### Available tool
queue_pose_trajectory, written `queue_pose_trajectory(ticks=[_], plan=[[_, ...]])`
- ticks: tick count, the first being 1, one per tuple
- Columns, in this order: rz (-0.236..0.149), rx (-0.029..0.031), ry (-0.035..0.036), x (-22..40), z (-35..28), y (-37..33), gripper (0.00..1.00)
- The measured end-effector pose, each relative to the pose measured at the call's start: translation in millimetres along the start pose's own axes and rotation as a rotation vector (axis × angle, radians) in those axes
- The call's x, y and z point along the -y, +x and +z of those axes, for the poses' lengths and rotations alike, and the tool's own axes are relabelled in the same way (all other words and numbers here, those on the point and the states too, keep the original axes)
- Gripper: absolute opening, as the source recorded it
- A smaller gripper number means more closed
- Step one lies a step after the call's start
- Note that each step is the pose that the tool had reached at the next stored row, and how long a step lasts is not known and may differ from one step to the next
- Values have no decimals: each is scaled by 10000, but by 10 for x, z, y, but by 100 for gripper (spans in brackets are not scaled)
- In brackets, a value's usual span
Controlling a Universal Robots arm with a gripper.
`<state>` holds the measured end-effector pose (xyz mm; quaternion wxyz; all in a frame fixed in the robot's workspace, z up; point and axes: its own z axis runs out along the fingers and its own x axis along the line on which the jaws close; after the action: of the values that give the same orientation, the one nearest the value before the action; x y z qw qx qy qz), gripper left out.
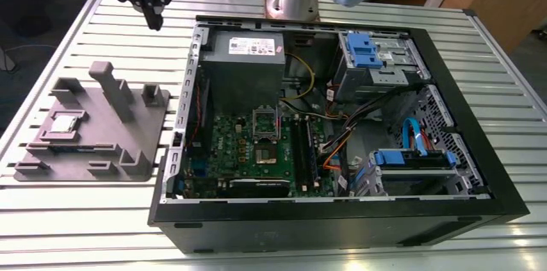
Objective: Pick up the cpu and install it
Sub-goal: 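Reach for the cpu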
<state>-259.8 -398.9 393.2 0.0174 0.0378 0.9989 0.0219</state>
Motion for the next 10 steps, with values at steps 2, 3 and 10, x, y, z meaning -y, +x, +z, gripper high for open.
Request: queue_pose_trajectory(ticks=[2,3,10], plan=[[1,2,0,3,-1,37,10],[1,3,0,4,-1,56,10],[0,11,0,14,-4,194,10]])
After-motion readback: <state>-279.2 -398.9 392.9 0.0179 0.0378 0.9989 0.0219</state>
